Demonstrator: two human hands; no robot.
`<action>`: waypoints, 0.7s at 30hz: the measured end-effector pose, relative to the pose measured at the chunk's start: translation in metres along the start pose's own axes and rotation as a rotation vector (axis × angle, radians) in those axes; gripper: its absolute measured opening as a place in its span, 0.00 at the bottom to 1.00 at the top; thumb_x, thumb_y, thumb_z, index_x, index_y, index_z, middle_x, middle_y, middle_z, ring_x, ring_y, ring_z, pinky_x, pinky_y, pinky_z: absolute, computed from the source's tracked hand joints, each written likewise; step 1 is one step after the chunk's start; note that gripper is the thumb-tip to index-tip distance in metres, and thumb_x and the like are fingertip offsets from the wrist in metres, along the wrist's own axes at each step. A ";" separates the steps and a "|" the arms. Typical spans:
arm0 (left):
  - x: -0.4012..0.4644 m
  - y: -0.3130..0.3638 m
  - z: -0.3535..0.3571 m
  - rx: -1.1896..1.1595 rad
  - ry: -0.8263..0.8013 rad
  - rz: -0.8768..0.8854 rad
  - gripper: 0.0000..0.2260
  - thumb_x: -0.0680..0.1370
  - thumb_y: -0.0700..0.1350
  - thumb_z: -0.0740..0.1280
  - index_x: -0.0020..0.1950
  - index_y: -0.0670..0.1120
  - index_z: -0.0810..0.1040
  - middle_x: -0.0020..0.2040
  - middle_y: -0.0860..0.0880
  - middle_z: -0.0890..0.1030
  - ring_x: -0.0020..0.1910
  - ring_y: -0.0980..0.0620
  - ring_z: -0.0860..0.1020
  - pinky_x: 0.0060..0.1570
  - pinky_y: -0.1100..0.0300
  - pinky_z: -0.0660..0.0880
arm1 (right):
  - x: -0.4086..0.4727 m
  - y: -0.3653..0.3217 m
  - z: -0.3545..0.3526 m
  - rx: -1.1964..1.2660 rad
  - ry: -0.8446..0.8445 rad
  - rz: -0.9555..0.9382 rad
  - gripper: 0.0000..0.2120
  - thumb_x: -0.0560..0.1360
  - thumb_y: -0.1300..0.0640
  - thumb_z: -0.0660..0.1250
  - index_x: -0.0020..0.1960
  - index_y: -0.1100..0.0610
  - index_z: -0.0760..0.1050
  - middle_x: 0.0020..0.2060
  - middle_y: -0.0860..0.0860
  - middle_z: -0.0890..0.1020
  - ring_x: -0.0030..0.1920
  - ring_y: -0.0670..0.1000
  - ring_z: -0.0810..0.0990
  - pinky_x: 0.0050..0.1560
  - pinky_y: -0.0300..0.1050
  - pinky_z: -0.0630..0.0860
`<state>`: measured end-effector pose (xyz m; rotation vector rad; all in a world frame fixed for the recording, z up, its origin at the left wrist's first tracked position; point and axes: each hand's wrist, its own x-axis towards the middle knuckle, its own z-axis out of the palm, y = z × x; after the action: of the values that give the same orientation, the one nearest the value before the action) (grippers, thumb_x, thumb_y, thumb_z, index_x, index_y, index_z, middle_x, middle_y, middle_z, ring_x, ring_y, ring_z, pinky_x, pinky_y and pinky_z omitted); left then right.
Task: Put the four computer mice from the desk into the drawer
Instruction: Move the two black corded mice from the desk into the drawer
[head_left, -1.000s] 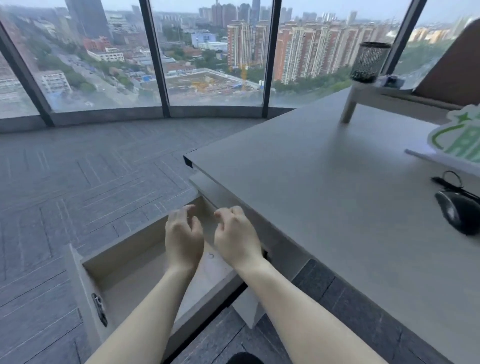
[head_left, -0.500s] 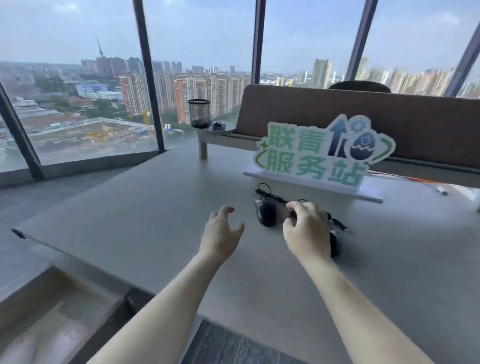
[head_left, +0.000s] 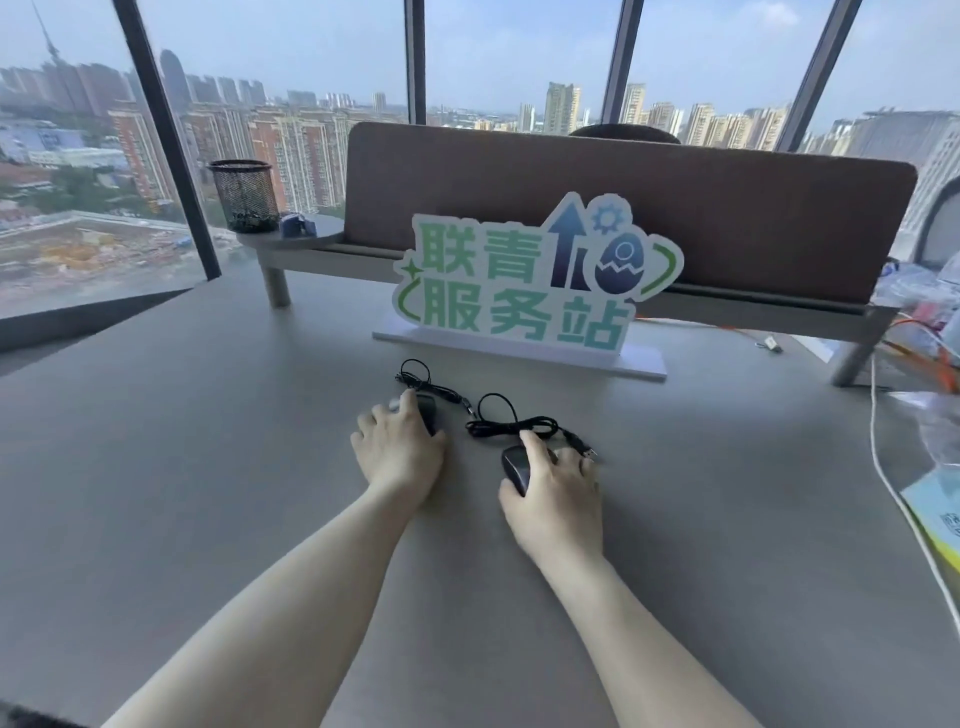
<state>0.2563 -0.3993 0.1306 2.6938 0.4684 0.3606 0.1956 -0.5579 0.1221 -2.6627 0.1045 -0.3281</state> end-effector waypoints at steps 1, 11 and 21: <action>-0.001 -0.003 -0.002 -0.016 0.013 -0.003 0.22 0.72 0.54 0.64 0.64 0.49 0.69 0.62 0.41 0.75 0.62 0.38 0.70 0.58 0.48 0.66 | 0.000 0.000 0.000 0.020 0.000 -0.001 0.29 0.74 0.48 0.64 0.74 0.48 0.63 0.63 0.59 0.74 0.65 0.62 0.67 0.65 0.54 0.65; -0.052 -0.067 -0.108 -0.573 0.338 0.074 0.23 0.72 0.47 0.66 0.66 0.54 0.68 0.59 0.44 0.73 0.58 0.42 0.73 0.48 0.57 0.67 | -0.043 -0.097 -0.047 0.464 0.198 -0.258 0.26 0.74 0.51 0.67 0.71 0.47 0.68 0.59 0.54 0.76 0.60 0.54 0.72 0.55 0.43 0.68; -0.139 -0.228 -0.276 -0.456 0.708 0.002 0.23 0.72 0.48 0.65 0.67 0.54 0.67 0.59 0.48 0.72 0.53 0.47 0.74 0.48 0.54 0.73 | -0.168 -0.274 -0.057 0.970 -0.002 -0.534 0.24 0.75 0.52 0.67 0.69 0.44 0.68 0.59 0.47 0.74 0.51 0.39 0.75 0.50 0.25 0.67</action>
<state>-0.0180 -0.1625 0.2586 2.0645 0.4931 1.2659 0.0237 -0.3162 0.2585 -1.6810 -0.6190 -0.4046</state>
